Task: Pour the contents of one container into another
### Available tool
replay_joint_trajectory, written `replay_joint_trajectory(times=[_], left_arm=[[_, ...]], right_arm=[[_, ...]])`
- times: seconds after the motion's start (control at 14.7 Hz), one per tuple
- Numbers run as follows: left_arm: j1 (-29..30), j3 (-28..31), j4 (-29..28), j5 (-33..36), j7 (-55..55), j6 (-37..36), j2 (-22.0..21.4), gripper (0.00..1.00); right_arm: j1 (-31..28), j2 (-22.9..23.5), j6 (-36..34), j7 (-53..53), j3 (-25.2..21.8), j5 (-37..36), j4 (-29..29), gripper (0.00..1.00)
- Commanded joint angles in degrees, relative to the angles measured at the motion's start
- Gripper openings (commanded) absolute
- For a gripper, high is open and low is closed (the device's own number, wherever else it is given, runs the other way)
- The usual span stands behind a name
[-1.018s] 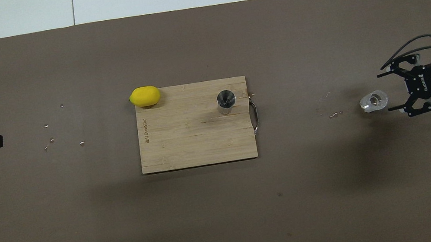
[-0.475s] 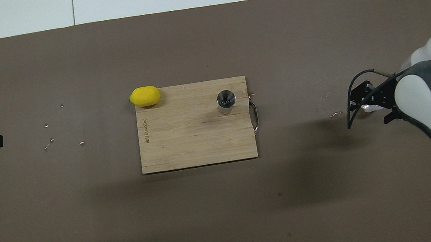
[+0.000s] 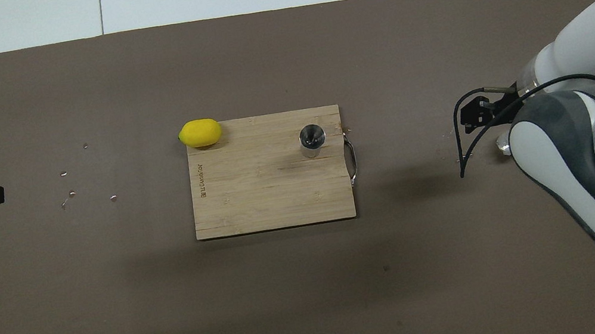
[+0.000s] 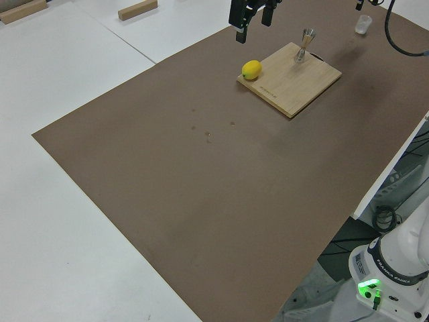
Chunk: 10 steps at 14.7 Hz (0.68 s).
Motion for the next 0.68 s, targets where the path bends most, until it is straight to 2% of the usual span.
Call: replay_joint_trajectory(times=[0.0, 0.14, 0.48, 0.61], left_arm=[[0.3, 0.0, -1.8, -0.5, 0.1, -0.2, -1.7, 1.00], [0.3, 0.0, -1.8, -0.5, 0.1, -0.2, -1.7, 1.00], [0.3, 0.0, -1.8, -0.5, 0.1, -0.1, -1.7, 1.00], [0.3, 0.0, -1.8, -0.5, 0.1, -0.1, -1.7, 1.00]], right_arm=[[-0.5, -3.2, -1.1, -1.5, 0.7, -1.0, 2.9, 1.00], [-0.6, -3.7, -3.8, -1.6, 0.5, -1.1, 6.9, 1.00], [-0.8, -2.9, -16.8, -1.6, 0.7, -5.3, 19.4, 1.00], [-0.8, -2.5, -19.0, -1.6, 0.7, -5.3, 21.6, 1.00]])
